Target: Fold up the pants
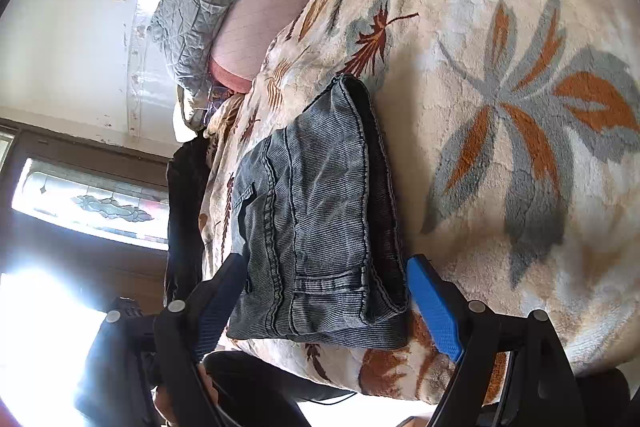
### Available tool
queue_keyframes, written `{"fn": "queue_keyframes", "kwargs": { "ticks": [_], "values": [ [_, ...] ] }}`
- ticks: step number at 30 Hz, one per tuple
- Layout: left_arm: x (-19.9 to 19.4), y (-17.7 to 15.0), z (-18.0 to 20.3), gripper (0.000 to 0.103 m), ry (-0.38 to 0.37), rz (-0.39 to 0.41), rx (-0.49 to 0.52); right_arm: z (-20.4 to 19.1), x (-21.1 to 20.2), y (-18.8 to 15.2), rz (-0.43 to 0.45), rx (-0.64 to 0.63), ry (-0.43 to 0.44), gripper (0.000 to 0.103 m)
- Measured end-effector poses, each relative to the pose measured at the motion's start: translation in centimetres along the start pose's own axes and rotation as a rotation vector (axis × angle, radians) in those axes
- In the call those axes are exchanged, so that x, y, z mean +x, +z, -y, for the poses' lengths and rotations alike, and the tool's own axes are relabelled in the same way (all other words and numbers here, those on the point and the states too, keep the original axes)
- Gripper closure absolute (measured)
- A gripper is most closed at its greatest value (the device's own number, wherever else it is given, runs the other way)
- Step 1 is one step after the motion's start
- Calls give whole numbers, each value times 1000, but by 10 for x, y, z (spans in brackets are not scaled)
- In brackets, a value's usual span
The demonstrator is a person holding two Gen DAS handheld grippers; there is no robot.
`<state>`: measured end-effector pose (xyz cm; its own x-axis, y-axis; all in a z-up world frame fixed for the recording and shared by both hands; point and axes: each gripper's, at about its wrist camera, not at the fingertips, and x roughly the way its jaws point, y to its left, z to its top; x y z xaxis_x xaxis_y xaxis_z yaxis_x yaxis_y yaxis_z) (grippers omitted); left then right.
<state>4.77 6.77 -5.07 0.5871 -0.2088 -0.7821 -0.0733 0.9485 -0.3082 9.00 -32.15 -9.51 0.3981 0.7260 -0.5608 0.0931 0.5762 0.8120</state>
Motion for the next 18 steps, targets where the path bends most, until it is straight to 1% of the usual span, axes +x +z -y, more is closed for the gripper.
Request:
{"fn": "queue_keyframes", "kwargs": {
  "ticks": [2, 3, 5, 7, 9, 11, 14, 18],
  "values": [
    [5, 5, -3, 13, -18, -16, -10, -3, -2, 9, -5, -9, -18, 18],
    [8, 7, -4, 13, -43, -28, -21, -5, -2, 15, -7, -21, -35, 18],
    [17, 13, -6, 13, -121, -61, -65, -7, 2, 28, -31, -28, -42, 18],
    [30, 19, -5, 13, -204, -113, -116, -6, 14, 40, -83, -27, -56, 18],
    [44, 22, -2, 13, -278, -156, -144, -4, 30, 50, -131, -41, -115, 18],
    [57, 24, 2, 13, -307, -191, -162, 0, 42, 55, -164, -40, -135, 18],
    [72, 27, 8, 13, -358, -234, -171, -1, 49, 59, -186, -43, -100, 18],
    [84, 27, 15, 14, -392, -259, -168, -1, 58, 57, -204, -47, -88, 18]
  ]
}}
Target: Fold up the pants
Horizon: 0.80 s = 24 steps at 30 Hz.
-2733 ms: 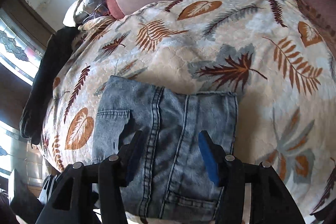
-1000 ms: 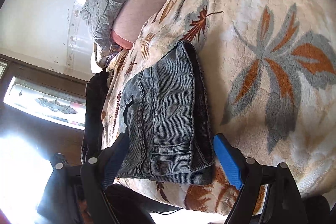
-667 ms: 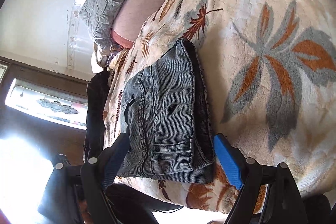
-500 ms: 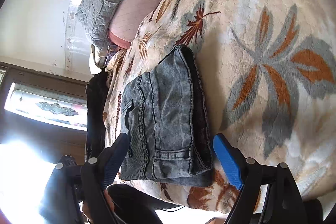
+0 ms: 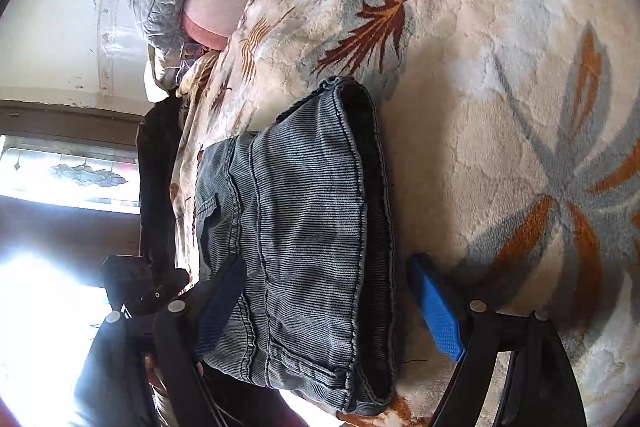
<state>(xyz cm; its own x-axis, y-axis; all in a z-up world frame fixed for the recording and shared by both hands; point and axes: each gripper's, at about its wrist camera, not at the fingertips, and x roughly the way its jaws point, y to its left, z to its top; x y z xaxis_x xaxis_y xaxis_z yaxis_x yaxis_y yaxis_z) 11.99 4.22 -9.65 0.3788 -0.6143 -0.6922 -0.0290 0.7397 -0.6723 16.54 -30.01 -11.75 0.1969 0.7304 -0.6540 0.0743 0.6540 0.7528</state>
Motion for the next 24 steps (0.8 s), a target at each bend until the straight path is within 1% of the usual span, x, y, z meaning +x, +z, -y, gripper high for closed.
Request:
{"fn": "queue_keyframes", "kwargs": {
  "ticks": [3, 7, 8, 9, 10, 11, 12, 13, 14, 16, 18, 19, 20, 22, 23, 24],
  "values": [
    [7, 2, -3, 14, -26, -14, -18, 0, 3, 2, -8, 19, 1, 17],
    [10, 3, 2, 14, -25, -12, -9, -3, 9, 6, -35, 19, -18, 17],
    [11, 3, 4, 16, -17, -11, 1, -5, 11, 6, -37, 11, -31, 17],
    [13, 3, 5, 21, 2, -12, 13, -6, 11, 5, -37, 6, -47, 17],
    [15, 4, 5, 32, 33, -16, 22, -10, 13, 5, -35, -5, -69, 17],
    [16, 4, 4, 37, 48, -16, 26, -16, 16, 4, -38, -27, -104, 20],
    [17, 5, 3, 38, 48, -17, 24, -22, 19, 2, -41, -52, -147, 21],
    [17, 5, 2, 43, 48, -18, 23, -26, 21, 0, -43, -72, -183, 25],
    [16, 6, 1, 48, 55, -19, 25, -28, 23, -1, -44, -88, -213, 33],
    [15, 6, -1, 51, 63, -20, 33, -32, 26, -1, -50, -94, -238, 45],
    [15, 6, 0, 52, 73, -19, 44, -37, 28, -2, -50, -112, -262, 48],
    [15, 5, 1, 53, 81, -18, 49, -39, 29, -2, -46, -110, -264, 51],
    [15, 5, 2, 54, 90, -18, 57, -41, 29, -3, -44, -108, -258, 58],
    [14, 5, 6, 57, 108, -18, 70, -48, 30, -4, -38, -123, -258, 64],
    [14, 5, 7, 59, 111, -18, 77, -51, 31, -5, -36, -135, -260, 67],
    [13, 5, 9, 60, 113, -17, 84, -52, 31, -5, -35, -139, -260, 67]
  ]
}}
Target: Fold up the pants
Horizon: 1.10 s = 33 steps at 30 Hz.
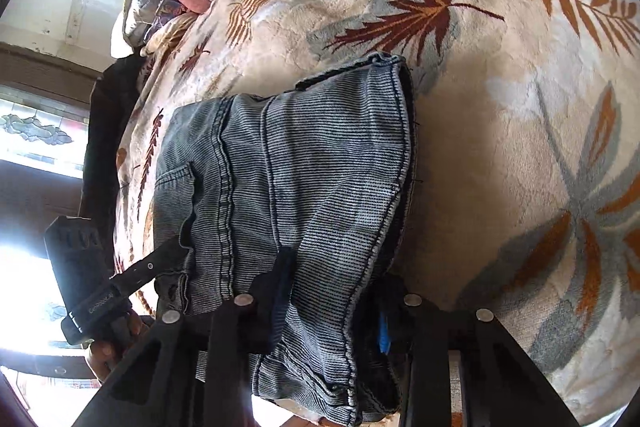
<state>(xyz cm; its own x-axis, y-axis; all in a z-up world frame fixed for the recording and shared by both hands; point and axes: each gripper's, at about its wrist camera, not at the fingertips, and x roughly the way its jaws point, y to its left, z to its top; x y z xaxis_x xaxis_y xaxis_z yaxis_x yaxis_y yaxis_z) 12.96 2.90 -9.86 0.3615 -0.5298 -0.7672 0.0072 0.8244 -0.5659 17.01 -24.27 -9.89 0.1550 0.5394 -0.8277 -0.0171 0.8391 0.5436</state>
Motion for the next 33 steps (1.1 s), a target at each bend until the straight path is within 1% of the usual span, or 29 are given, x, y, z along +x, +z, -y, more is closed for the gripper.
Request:
{"fn": "queue_keyframes", "kwargs": {
  "ticks": [2, 7, 10, 11, 16, 18, 20, 23, 26, 29, 33],
  "values": [
    [0, -1, 1, 62, 3, 3, 5, 3, 0, 0, 3, 9, 16, 69],
    [0, -1, 2, 62, 7, 2, 7, 14, -3, -2, 12, 34, 60, 69],
    [2, 1, 2, 61, 9, -6, 1, 20, -2, -1, -7, 48, 88, 64],
    [2, 1, 3, 61, 14, -7, 4, 23, -1, -1, -9, 60, 90, 59],
    [3, 1, 7, 61, 35, -6, 10, 34, 2, -1, -20, 63, 148, 57],
    [3, 1, 9, 61, 45, -3, 17, 32, 1, -2, -12, 42, 148, 62],
    [2, 1, 11, 62, 52, 0, 23, 27, -2, -4, 4, 21, 138, 69],
    [0, 2, 13, 64, 62, 7, 40, 18, -9, -5, 22, -5, 121, 74],
    [-6, 2, 18, 70, 69, 23, 69, 8, -16, -5, 40, -26, 105, 77],
    [-19, 3, 26, 73, 80, 53, 106, -6, -28, -6, 71, -55, 105, 80],
    [-49, 11, 41, 74, 98, 127, 166, -36, -46, -2, 107, -115, 109, 81]
  ]
}}
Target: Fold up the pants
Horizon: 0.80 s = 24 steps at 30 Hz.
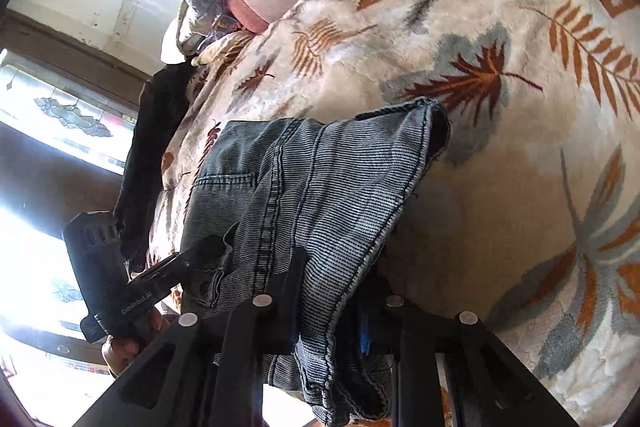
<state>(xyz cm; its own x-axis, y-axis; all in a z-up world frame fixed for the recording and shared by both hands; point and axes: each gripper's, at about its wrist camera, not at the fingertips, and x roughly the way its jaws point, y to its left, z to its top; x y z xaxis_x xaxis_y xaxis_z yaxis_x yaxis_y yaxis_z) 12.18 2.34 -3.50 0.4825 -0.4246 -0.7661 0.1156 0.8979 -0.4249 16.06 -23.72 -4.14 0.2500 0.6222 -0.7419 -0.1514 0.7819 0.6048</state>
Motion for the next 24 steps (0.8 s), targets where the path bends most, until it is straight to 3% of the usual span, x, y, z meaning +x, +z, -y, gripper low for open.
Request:
{"fn": "queue_keyframes", "kwargs": {
  "ticks": [6, 12, 20, 24],
  "values": [
    [-45, 39, 1, 74, 41, 121, 39, -46, -13, 31, 62, -81, 23, 81],
    [-49, 67, -15, 74, 52, 160, 9, -74, -7, 65, 90, -131, 13, 81],
    [-4, 61, -45, 74, 80, 89, -42, -55, 45, 75, 34, -88, -3, 81],
    [30, 50, -60, 73, 144, 32, -40, -33, 83, 70, -1, -58, -33, 81]
  ]
}}
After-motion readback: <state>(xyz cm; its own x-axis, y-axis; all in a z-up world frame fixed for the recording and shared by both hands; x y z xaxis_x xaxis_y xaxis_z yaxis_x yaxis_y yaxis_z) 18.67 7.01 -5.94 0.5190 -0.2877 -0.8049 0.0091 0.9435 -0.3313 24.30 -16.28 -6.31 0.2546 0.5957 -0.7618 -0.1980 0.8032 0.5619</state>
